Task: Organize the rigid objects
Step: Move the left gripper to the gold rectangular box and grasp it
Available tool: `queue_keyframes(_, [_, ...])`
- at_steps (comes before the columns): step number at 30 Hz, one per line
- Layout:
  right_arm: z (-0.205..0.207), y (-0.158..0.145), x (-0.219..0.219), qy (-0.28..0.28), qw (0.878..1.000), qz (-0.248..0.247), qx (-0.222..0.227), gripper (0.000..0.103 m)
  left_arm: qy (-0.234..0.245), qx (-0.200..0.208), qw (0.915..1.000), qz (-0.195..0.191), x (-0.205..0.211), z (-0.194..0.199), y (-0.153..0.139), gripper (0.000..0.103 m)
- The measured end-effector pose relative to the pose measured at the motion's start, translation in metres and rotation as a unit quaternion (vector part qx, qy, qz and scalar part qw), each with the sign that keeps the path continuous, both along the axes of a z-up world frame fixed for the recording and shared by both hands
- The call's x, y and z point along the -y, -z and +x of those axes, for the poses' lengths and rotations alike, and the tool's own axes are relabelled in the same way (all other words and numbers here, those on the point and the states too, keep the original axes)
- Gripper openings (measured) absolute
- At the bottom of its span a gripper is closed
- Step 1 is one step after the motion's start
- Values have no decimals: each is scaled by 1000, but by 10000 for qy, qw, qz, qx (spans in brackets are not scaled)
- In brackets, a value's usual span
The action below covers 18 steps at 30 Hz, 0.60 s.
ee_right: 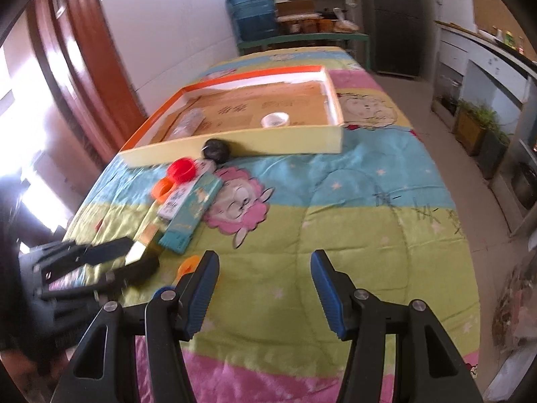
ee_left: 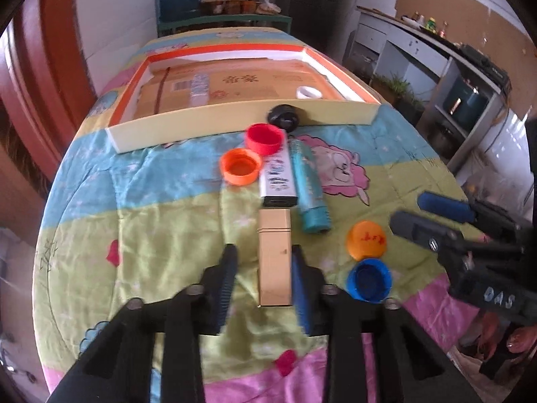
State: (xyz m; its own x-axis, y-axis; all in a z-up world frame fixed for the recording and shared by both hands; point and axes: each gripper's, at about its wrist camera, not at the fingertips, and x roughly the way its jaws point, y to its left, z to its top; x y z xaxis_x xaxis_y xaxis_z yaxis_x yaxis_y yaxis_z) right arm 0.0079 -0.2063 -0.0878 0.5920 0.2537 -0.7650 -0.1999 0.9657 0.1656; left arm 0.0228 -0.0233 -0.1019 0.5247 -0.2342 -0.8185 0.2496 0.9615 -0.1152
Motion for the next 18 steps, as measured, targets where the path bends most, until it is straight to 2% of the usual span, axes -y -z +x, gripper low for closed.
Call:
queue_keyframes(1, [-2,0,-2,-107,9999,-46,-5,57,-26,-15,10000,-56,-4,1,0,19])
queue_keyframes(2, [-4,1,-4,-195,9998,-98,0,57,-33,-17,10000,-88,-6,2,0,18])
queue_keyframes(9, [-17,5,-20,-714,9956,-600,67,57,-16,58,9998,-197,-7,2,1,18])
queue_keyframes(15, [-17,13,-46,-1089,9900,-863,252,57,-53,74,9996,-269,-8,3,2,18])
queue_keyframes(18, [-12,13,-56,-1198,9890,-822,289,54,-80,69,9994,-333,-10,2,2,18])
